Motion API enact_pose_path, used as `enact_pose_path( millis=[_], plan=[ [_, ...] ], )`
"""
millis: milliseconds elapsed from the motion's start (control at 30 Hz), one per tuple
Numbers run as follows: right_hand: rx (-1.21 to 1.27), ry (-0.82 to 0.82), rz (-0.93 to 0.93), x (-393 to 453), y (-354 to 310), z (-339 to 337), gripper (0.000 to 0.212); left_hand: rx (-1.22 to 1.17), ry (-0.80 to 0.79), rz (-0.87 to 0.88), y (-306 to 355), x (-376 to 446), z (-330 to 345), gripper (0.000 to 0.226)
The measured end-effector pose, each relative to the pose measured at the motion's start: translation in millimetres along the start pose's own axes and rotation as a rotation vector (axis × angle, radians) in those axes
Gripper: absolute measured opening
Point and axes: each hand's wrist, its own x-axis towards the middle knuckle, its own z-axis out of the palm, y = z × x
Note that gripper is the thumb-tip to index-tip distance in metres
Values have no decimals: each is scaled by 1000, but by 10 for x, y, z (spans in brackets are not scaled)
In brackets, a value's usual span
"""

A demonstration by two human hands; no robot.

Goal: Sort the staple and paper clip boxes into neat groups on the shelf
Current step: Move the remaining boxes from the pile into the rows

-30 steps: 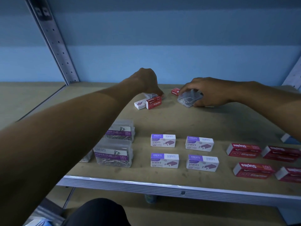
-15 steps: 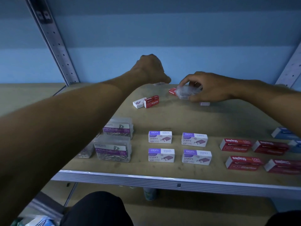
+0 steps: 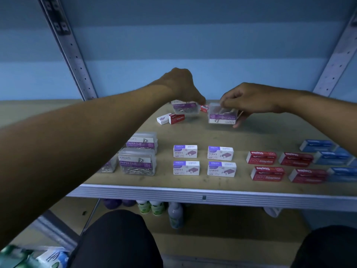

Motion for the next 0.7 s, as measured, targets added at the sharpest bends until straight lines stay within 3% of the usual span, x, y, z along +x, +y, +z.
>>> enact_pose_path(
  millis=[167, 400, 700],
  plan=[
    [44, 9, 15, -99, -13, 73, 26, 84, -72, -7, 79, -152, 85, 54],
    [-81, 5, -9, -61, 69, 152, 20, 162, -164, -34, 133, -260, 268, 51],
    [-110, -39, -27, -73, 109, 178, 17, 215, -171, -34, 180, -341, 354, 55]
  ],
)
